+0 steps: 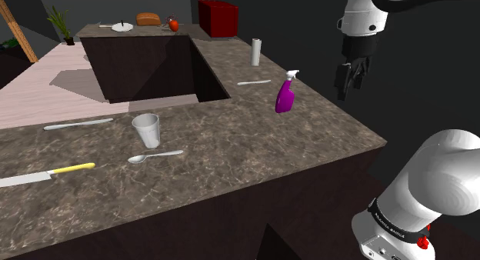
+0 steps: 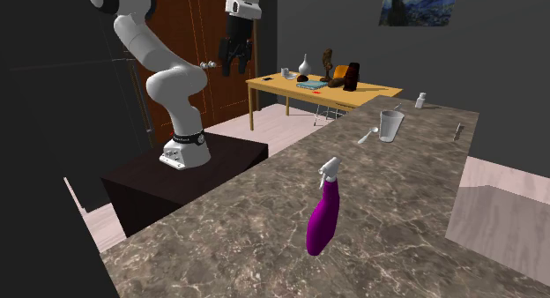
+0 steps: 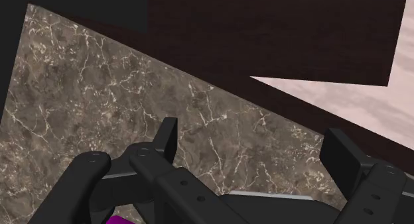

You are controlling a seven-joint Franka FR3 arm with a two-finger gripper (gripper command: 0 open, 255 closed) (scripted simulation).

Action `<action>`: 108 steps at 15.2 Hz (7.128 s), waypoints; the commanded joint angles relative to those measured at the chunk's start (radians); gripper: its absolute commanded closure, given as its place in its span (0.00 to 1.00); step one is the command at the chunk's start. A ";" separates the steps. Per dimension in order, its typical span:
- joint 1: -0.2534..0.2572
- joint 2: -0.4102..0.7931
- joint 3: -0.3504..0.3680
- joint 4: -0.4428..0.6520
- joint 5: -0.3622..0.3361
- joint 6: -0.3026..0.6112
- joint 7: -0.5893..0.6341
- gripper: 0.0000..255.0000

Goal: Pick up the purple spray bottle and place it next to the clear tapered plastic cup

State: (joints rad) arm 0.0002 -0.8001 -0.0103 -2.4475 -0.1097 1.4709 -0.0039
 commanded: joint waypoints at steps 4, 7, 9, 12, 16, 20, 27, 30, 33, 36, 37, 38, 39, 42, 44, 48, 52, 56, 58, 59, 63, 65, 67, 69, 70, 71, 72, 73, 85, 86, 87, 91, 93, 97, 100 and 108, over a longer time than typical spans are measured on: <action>0.000 -0.022 -0.102 -0.049 -0.057 0.085 -0.147 0.00; 0.003 -0.016 -0.210 -0.078 -0.107 0.177 -0.293 0.00; 0.008 0.004 -0.284 -0.086 -0.134 0.241 -0.392 0.00; 0.027 0.055 -0.400 -0.079 -0.159 0.338 -0.541 0.00; 0.083 0.161 -0.561 -0.037 -0.154 0.462 -0.750 0.00; 0.187 0.298 -0.738 0.040 -0.085 0.568 -0.981 0.00; 0.522 0.684 -1.165 0.261 0.325 0.633 -1.544 0.00; 0.483 1.068 -1.227 0.415 0.753 0.476 -1.925 0.00; 0.249 1.218 -1.035 0.566 0.889 0.378 -2.069 0.00; 0.101 1.351 -0.922 0.729 0.989 0.283 -2.167 0.00; 0.058 1.392 -0.889 0.786 1.016 0.254 -2.191 0.00; 0.018 1.433 -0.859 0.846 1.041 0.225 -2.212 0.00; -0.020 1.473 -0.830 0.908 1.063 0.196 -2.230 0.00; -0.070 1.535 -0.786 0.997 1.097 0.165 -2.252 0.00; -0.060 1.539 -0.781 0.981 1.104 0.183 -2.257 0.00; -0.042 1.551 -0.770 0.953 1.119 0.220 -2.267 0.00; -0.040 1.553 -0.768 0.949 1.121 0.225 -2.268 0.00; -0.040 1.553 -0.768 0.949 1.121 0.225 -2.268 0.00; -0.040 1.553 -0.768 0.949 1.121 0.225 -2.268 1.00; -0.040 1.553 -0.768 0.949 1.121 0.225 -2.268 1.00; -0.040 1.553 -0.768 0.949 1.121 0.225 -2.268 1.00; -0.040 1.553 -0.768 0.949 1.121 0.225 -2.268 1.00; -0.039 1.546 -0.772 0.952 1.117 0.218 -2.263 1.00; -0.037 1.534 -0.778 0.958 1.108 0.205 -2.252 1.00; -0.036 1.528 -0.781 0.962 1.104 0.198 -2.246 1.00; -0.035 1.522 -0.784 0.966 1.100 0.191 -2.240 1.00; -0.034 1.516 -0.787 0.970 1.096 0.184 -2.235 1.00; -0.034 1.510 -0.790 0.974 1.092 0.177 -2.229 1.00; -0.037 1.453 -0.816 1.048 1.051 0.085 -2.158 1.00; -0.038 1.449 -0.818 1.056 1.048 0.077 -2.152 1.00; -0.040 1.445 -0.819 1.064 1.045 0.068 -2.146 1.00; -0.047 1.433 -0.824 1.100 1.037 0.033 -2.120 1.00; -0.052 1.428 -0.826 1.120 1.034 0.015 -2.107 1.00; -0.065 1.421 -0.828 1.165 1.030 -0.024 -2.081 1.00; -0.077 1.418 -0.828 1.203 1.029 -0.054 -2.061 1.00; -0.125 1.422 -0.822 1.326 1.038 -0.143 -2.001 1.00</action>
State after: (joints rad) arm -0.1146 0.6166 -0.8350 -1.1447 0.9246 1.3416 -2.0148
